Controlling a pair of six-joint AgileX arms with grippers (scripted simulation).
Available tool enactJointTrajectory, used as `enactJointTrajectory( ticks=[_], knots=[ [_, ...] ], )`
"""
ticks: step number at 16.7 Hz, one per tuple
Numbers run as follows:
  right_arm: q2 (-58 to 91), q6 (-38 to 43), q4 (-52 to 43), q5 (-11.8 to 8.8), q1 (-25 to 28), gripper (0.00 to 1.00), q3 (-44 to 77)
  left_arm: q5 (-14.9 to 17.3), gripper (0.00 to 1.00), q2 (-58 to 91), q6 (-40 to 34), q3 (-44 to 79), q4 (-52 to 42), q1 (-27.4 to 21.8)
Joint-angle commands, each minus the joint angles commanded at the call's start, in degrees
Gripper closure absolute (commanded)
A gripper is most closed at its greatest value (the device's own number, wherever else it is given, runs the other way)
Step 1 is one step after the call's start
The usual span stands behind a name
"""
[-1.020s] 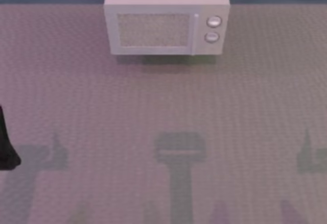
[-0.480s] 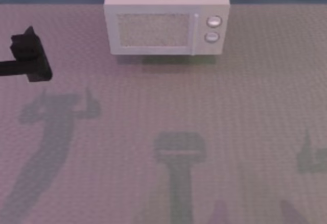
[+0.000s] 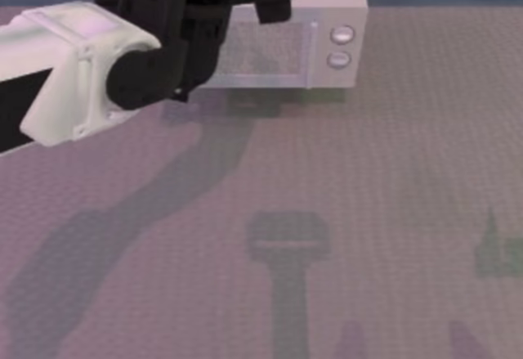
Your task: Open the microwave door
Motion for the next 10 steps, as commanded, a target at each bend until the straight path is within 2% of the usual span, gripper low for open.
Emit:
enactJointTrajectory(
  ticks=[5,7,10],
  knots=[
    [0.00,0.00,0.00,0.00,0.00,0.00,0.00,-7.04,0.00,19.02,-3.88,13.17,-1.52,-8.07],
    [0.00,0.00,0.00,0.00,0.00,0.00,0.00,-8.54,0.00,22.98,-4.58,15.77,-2.18,-9.83],
    [0.00,0.00,0.00,0.00,0.00,0.00,0.00,-9.13,0.00,24.55,-4.82,16.64,-2.51,-10.50]
  ],
)
